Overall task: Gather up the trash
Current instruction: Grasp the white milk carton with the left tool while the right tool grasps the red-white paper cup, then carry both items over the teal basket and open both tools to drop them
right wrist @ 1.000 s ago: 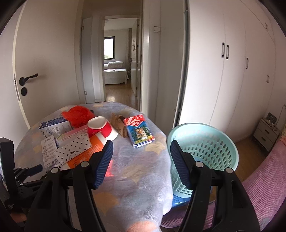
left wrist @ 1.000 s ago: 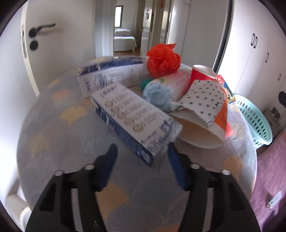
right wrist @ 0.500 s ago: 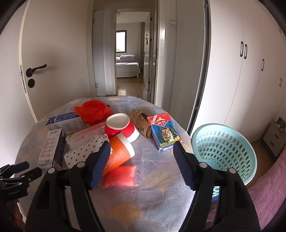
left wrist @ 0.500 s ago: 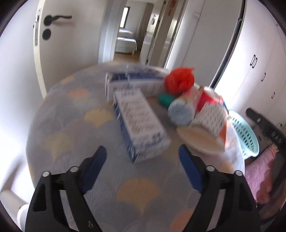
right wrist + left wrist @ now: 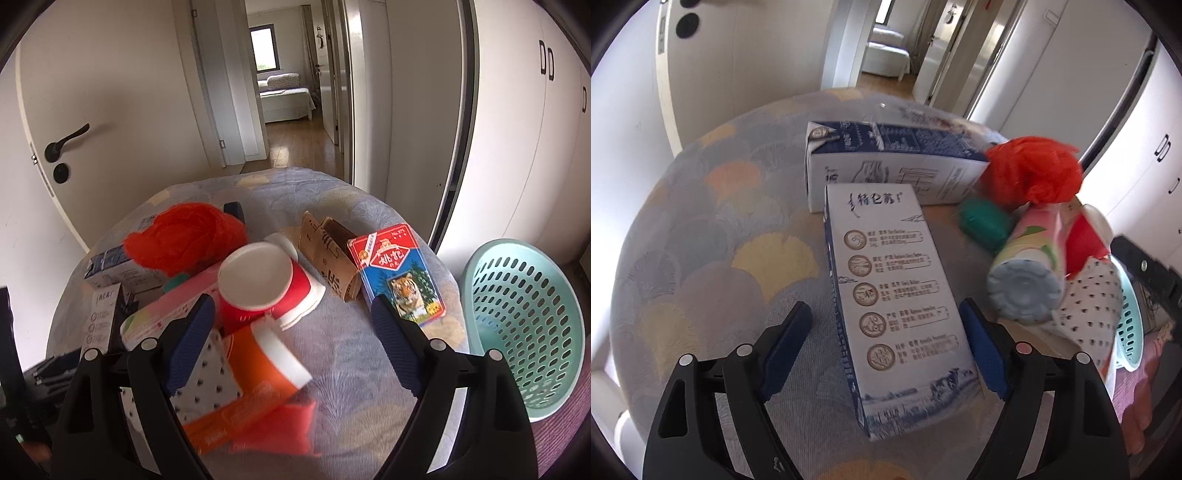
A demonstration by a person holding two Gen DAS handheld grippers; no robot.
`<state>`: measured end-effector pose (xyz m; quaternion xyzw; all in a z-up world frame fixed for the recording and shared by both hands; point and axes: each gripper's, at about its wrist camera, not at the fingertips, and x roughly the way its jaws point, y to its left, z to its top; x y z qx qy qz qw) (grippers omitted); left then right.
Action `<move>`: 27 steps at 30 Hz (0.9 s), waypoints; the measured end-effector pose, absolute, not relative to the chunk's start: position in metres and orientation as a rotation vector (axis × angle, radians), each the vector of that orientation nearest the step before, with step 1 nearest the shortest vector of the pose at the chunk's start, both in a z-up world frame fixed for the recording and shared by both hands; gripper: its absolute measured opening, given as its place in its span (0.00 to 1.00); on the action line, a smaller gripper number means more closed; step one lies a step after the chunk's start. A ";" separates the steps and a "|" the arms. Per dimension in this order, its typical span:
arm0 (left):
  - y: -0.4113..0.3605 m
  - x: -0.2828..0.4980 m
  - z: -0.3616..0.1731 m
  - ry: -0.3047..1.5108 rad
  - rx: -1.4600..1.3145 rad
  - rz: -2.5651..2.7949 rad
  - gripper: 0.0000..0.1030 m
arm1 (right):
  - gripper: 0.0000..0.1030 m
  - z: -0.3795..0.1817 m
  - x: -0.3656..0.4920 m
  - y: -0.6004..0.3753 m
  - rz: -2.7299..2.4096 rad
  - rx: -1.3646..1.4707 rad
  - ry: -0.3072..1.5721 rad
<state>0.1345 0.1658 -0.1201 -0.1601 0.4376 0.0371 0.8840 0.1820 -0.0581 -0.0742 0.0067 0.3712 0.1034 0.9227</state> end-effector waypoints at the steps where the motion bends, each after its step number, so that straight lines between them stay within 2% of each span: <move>1: 0.166 0.135 -0.120 0.909 -0.319 0.080 0.76 | 0.80 -0.075 0.186 -0.057 0.218 0.018 0.772; 2: 0.166 0.135 -0.120 0.910 -0.308 0.084 0.74 | 0.80 -0.076 0.191 -0.055 0.229 0.025 0.783; 4: 0.165 0.138 -0.120 0.908 -0.291 0.083 0.63 | 0.80 -0.078 0.197 -0.050 0.245 0.027 0.795; 11: 0.162 0.137 -0.112 0.873 -0.277 0.082 0.51 | 0.79 -0.087 0.212 -0.040 0.255 0.025 0.820; 13: 0.159 0.136 -0.105 0.855 -0.277 0.076 0.51 | 0.78 -0.091 0.215 -0.043 0.257 0.038 0.834; 15: 0.157 0.134 -0.097 0.837 -0.284 0.069 0.51 | 0.61 -0.097 0.219 -0.046 0.276 0.058 0.858; 19: 0.154 0.128 -0.086 0.810 -0.295 0.062 0.51 | 0.59 -0.093 0.215 -0.052 0.271 0.080 0.824; 27: 0.135 0.109 -0.042 0.682 -0.251 0.042 0.51 | 0.59 -0.047 0.193 -0.083 0.254 0.148 0.676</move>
